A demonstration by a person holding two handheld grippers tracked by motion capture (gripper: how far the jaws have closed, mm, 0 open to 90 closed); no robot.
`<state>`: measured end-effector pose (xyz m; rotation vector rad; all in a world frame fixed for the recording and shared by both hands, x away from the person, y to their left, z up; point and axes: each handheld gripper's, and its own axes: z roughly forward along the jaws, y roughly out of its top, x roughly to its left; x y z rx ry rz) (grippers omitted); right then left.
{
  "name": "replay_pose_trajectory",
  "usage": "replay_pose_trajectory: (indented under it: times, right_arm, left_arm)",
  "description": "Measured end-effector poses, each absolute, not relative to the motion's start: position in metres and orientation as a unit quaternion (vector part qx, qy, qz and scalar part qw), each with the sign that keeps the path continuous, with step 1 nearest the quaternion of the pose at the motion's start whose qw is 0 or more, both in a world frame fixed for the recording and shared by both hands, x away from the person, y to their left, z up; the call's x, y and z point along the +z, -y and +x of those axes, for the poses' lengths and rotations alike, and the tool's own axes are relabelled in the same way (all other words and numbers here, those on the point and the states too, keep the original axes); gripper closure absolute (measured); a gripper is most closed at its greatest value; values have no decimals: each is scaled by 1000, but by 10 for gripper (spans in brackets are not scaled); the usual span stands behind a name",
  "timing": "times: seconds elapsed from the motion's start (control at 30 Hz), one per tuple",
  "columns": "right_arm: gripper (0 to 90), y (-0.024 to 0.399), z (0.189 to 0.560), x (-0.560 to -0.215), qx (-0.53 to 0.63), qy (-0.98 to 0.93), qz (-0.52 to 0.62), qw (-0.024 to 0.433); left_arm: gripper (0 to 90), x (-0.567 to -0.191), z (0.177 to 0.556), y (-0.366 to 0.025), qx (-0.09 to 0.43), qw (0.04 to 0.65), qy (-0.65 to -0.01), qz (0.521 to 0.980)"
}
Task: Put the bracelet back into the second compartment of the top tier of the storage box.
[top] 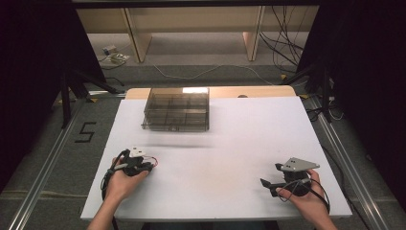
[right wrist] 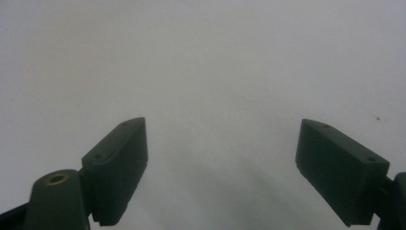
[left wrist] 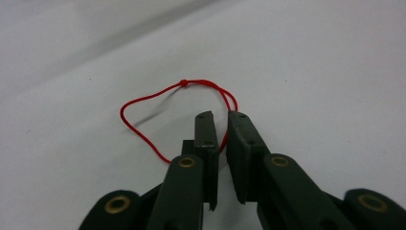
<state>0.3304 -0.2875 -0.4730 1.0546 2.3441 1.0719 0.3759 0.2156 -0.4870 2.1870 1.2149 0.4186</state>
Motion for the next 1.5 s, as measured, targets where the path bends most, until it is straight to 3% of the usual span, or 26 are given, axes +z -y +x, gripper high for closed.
replay_pose_trajectory:
  times: [0.17,0.63,1.5]
  right_arm:
    - [192,287,331,-473,379,-828,372,178]
    - [192,288,331,-473,381,-827,371,180]
    - [192,288,330,-472,380,-826,375,180]
  left_arm:
    - [894,-487,375,-215,153,301,-464,819]
    - [898,-486,373,-215,151,308,-466,815]
    - [899,-464,368,-210,194,350,-449,799]
